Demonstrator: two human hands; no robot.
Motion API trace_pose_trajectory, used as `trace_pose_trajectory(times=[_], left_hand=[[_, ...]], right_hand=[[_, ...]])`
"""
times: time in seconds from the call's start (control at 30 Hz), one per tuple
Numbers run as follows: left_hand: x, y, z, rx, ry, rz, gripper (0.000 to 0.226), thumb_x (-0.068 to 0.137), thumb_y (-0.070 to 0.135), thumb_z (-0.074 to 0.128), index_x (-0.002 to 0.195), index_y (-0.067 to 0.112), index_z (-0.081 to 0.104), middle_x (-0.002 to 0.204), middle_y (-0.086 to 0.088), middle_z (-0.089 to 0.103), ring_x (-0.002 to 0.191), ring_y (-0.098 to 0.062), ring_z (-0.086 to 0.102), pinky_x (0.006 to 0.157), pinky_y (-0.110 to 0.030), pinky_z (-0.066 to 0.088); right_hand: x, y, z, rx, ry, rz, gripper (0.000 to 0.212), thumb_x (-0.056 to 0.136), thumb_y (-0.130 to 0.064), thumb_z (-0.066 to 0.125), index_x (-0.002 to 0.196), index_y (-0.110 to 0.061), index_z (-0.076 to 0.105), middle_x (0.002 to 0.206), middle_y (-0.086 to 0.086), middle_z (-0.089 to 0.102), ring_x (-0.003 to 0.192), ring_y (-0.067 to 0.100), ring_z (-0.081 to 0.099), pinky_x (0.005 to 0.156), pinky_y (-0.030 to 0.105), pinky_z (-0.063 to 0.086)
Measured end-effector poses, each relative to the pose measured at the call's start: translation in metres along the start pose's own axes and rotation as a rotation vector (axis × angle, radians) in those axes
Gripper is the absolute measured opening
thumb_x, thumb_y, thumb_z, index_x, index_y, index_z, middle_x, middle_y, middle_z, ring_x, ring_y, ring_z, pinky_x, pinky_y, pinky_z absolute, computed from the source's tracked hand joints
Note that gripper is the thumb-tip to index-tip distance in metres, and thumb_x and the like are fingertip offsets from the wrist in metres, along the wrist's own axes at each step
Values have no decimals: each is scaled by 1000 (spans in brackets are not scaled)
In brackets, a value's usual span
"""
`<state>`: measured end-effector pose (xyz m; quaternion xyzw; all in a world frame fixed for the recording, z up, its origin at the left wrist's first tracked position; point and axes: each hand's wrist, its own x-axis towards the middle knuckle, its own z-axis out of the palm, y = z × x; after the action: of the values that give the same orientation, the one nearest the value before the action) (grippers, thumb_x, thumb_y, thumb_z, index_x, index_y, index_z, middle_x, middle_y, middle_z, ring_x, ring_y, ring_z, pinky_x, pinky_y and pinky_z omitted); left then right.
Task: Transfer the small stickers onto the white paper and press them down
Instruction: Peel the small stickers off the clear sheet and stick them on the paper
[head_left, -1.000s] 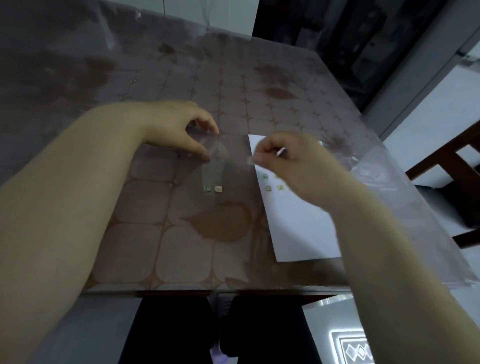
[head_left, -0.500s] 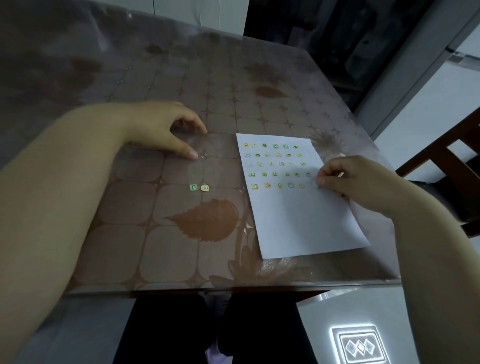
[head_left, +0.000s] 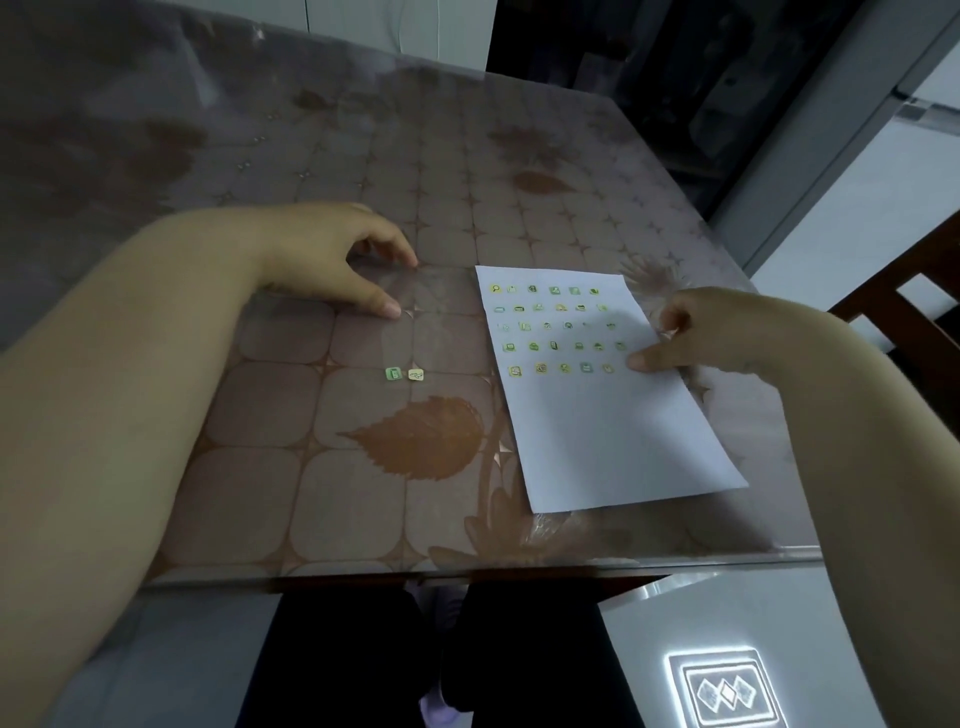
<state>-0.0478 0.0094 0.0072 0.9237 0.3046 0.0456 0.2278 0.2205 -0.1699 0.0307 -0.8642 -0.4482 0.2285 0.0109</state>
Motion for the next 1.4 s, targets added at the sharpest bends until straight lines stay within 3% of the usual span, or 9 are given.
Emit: trace_pose_trajectory(times=[0.13,0.23,0.33,0.63,0.83,0.93,1.03,1.17,1.4], left_hand=[[1,-2,-1,-2,-4,9,50,66,34,75,112,30,57,112,5,49,106,-11,46,89,-20,31],[0,-6,-1,3,-12,14,49,65,38,75,110,33,57,111,7,49,104,-10,47,89,-20,31],[0,-5,-1,10,-26,16,56,59,52,71,110,38,55,113,9,48,107,-10,47,95,-25,36],[-4,1,-2,87,-114,-6,88,42,69,64,123,45,39,128,8,39,119,-9,36,105,-27,30],[-4,1,0,89,-98,-7,84,49,63,70,124,43,39,127,8,39,120,-11,36,105,-28,31],[-3,0,0,88,-90,0,84,50,61,71,125,42,39,128,7,39,119,-10,35,100,-24,28],[-3,1,0,77,-96,7,81,54,55,74,126,40,39,128,7,39,118,-10,35,96,-20,26],[-4,1,0,61,-110,-20,84,50,60,71,125,42,39,128,9,38,118,-9,34,98,-23,27],[-5,1,0,55,-111,-27,91,41,67,65,125,41,40,129,9,38,121,-11,35,101,-24,27]], right_hand=[[-12,-25,-3,-202,95,-92,37,71,-47,72,83,-19,50,89,-6,52,78,15,49,66,28,33],[-35,-66,26,102,126,-414,24,76,-43,69,81,-24,55,79,-7,54,66,11,51,61,27,40],[-49,-103,58,162,137,-594,11,80,-34,66,82,-24,64,77,-8,57,64,5,51,61,24,43],[-43,-119,83,406,219,-503,4,74,-25,74,74,-22,72,63,-9,59,56,3,51,53,12,38],[-48,-130,83,155,176,-520,12,87,-22,57,82,-17,66,86,4,67,82,22,62,76,33,50],[-53,-111,66,290,182,-550,14,88,-23,57,74,-23,59,73,-9,57,62,3,53,57,10,39],[-57,-74,45,432,229,-468,15,90,-24,55,76,-20,59,70,-12,55,50,-5,47,48,5,35],[-57,-50,53,358,91,-380,17,89,-24,58,73,-24,61,52,-30,54,48,-12,45,47,2,33],[-56,-55,64,373,134,-346,17,86,-22,61,70,-23,64,59,-10,49,55,5,42,49,5,34]])
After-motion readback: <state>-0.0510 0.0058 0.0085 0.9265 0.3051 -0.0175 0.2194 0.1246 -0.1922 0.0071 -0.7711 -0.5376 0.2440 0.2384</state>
